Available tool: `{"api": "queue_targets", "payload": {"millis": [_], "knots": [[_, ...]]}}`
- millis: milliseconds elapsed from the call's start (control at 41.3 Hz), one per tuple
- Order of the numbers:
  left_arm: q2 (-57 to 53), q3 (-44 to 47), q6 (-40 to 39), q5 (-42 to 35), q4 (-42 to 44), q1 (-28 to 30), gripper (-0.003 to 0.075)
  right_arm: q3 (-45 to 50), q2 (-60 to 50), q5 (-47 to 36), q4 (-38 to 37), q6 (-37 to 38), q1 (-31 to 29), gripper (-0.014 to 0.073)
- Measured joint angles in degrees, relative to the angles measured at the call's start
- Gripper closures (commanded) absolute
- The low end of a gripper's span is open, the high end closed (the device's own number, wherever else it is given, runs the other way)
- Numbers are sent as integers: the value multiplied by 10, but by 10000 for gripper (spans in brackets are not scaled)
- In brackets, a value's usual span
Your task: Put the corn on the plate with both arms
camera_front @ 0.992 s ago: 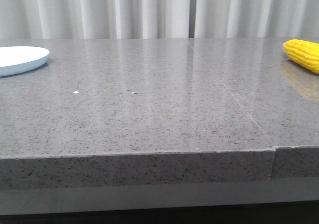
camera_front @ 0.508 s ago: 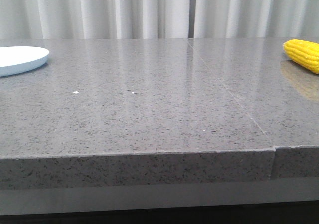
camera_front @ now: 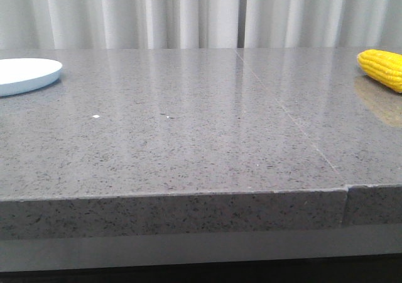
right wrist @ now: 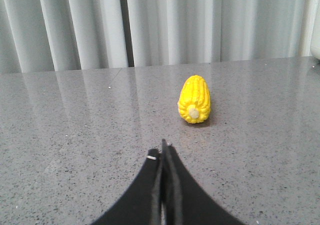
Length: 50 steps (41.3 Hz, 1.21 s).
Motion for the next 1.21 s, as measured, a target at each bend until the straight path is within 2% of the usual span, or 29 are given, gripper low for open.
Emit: {"api": "queue_targets", "payload": {"millis": [97,242,387,653,895,1210], "knots": [[0,-26,0,3,0,0,740,-47,0,34,0,0,0,662],[0,-116,0,29,0,0,740,-138,0,99,0,0,0,662],[25,-236,0,94,0,0,740,-241,34,162,0,0,0,662],[164,-403,0,257,0,0,740,-371,170,279,0,0,0,662],[257,-416,0,319,0,0,740,-386,269,345,0,0,0,662],[314,-416,0,335,0,0,740,-386,334,350,0,0,0,662]]}}
